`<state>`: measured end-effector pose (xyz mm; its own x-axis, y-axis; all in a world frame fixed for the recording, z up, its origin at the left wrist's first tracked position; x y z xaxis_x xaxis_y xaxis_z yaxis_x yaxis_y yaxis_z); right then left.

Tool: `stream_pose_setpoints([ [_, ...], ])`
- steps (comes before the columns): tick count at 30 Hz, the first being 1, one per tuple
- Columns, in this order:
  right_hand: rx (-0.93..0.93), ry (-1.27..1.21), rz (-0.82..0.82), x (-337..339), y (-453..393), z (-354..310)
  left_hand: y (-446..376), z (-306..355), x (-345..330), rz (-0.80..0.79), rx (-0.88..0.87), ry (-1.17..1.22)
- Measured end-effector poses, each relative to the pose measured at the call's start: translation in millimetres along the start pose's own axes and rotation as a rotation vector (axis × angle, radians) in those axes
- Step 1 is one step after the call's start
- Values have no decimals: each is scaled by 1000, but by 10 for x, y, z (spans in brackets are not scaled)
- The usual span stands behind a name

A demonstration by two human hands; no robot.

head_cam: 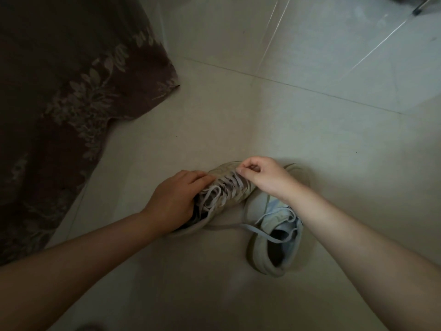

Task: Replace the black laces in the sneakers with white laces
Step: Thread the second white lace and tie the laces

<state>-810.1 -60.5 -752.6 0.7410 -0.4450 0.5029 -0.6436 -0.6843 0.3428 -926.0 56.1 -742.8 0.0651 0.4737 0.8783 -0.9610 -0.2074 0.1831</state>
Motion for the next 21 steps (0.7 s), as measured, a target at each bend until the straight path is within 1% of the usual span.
stream_pose_setpoints([
  [2, 30, -6, 29, -10, -31, -31, -3, 0, 1, 6, 6, -16],
  [7, 79, 173, 99, -43, -109, -58, 2, 36, 49, 22, 20, -12],
  [10, 63, 189, 20, -85, -120, -67, 5, 46, 84, 34, 29, 7],
  [13, 3, 88, -78, -86, -88, -22, -2, 44, 67, 17, 27, 13],
  [15, -13, 30, -99, -75, -55, -18, -6, 46, 59, 14, 16, -1],
  [17, -5, 14, -56, -46, -45, -12, -10, 47, 72, 22, 18, -9],
  [19, 23, 11, 26, -1, -46, -16, -9, 59, 83, 24, 20, -7],
  [21, 42, 3, 64, 18, -28, -21, -9, 61, 72, 15, 21, -4],
])
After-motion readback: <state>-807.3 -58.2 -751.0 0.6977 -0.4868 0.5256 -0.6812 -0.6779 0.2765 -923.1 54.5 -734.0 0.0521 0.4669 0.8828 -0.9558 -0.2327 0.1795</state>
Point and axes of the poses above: each hand's wrist, its own y-axis away from the middle knuckle, its own x-axis out of the back of the hand, z = x × y, the point moved 10 cm from there along -y, towards the middle knuckle, and after that the axes turned 15 degrees about x, right-handed, at the moved point
